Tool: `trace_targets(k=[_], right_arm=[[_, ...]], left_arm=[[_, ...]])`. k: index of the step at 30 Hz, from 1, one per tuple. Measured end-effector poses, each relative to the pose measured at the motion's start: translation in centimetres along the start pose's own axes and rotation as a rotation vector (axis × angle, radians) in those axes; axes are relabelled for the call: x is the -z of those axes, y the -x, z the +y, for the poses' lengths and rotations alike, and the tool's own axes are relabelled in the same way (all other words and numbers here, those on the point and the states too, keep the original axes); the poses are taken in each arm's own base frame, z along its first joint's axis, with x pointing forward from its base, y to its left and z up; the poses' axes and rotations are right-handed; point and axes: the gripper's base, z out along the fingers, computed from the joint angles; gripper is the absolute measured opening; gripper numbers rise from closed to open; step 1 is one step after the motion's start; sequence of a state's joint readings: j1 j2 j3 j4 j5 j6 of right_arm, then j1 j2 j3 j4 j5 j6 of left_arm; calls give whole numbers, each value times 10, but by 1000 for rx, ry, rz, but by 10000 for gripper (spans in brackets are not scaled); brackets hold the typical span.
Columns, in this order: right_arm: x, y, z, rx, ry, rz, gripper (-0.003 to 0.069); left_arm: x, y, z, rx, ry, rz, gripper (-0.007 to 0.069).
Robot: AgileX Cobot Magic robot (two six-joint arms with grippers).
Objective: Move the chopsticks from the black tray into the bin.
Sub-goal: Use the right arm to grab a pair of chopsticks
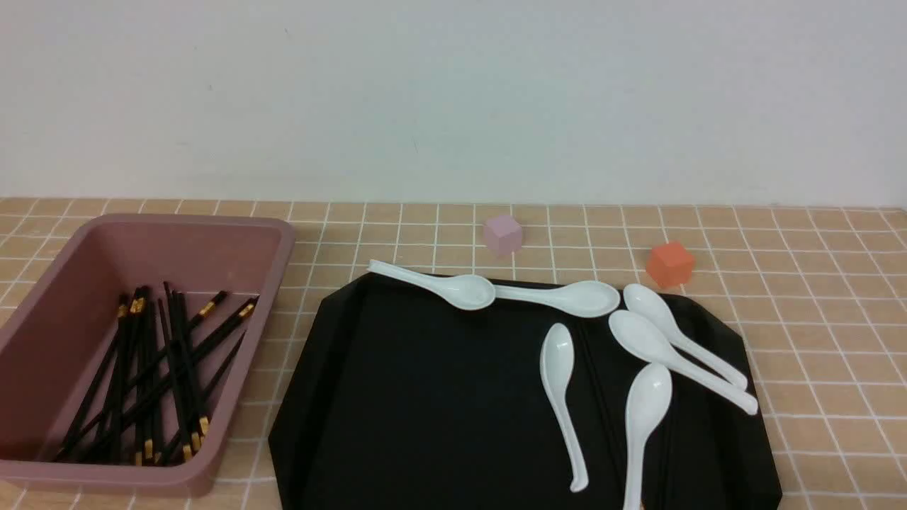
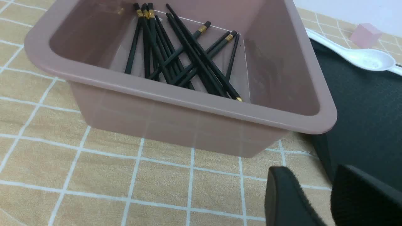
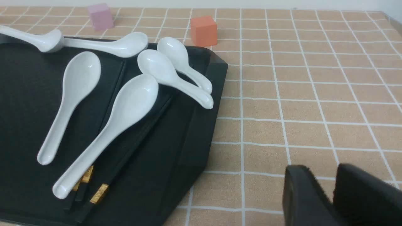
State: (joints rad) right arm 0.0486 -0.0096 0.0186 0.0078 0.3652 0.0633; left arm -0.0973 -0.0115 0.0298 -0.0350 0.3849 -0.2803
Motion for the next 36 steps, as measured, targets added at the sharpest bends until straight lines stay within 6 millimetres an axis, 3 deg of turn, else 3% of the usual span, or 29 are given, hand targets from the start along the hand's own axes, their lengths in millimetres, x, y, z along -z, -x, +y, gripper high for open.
trace_targets(k=[36], right_arm=[[0, 0, 0, 0, 0, 0, 236]], left_arm=[[0, 0, 0, 0, 0, 0, 239]])
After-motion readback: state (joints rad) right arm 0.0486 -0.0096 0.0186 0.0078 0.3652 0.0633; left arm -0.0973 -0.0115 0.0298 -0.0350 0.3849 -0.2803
